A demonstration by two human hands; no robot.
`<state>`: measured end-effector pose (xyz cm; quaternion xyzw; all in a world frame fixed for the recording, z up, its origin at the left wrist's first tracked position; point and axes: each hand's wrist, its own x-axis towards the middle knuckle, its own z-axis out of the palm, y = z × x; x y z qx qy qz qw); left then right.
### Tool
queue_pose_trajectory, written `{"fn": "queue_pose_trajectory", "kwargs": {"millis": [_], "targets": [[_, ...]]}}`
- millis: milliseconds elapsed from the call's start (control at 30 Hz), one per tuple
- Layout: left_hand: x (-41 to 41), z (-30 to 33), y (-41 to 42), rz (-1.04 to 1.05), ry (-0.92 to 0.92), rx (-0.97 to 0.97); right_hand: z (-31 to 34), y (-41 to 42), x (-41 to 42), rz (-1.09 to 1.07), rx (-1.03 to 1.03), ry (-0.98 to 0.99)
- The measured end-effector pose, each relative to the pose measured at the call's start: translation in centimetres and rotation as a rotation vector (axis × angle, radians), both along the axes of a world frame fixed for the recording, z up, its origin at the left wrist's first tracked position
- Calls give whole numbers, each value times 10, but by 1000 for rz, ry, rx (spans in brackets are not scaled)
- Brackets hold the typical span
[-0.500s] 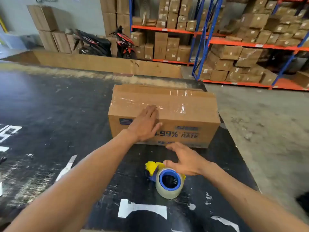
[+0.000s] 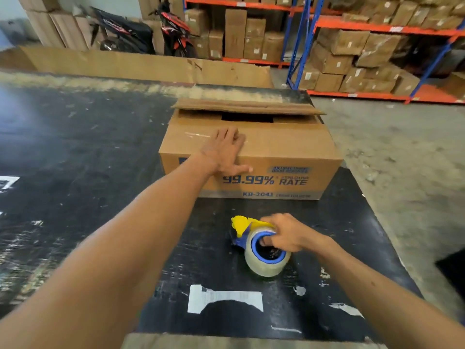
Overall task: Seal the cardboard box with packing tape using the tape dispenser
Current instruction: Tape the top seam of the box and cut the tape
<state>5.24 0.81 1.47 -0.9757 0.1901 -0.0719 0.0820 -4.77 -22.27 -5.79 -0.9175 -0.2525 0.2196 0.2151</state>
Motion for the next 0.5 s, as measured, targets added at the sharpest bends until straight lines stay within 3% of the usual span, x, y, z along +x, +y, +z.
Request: {"fn": "queue_pose_trajectory", "kwargs": {"millis": [300, 500], "targets": [[0, -5, -3, 120, 156, -4, 85, -20, 6, -418, 578, 202], [-23, -4, 1, 76, 174, -26, 128, -16, 25, -563, 775, 107]]}}
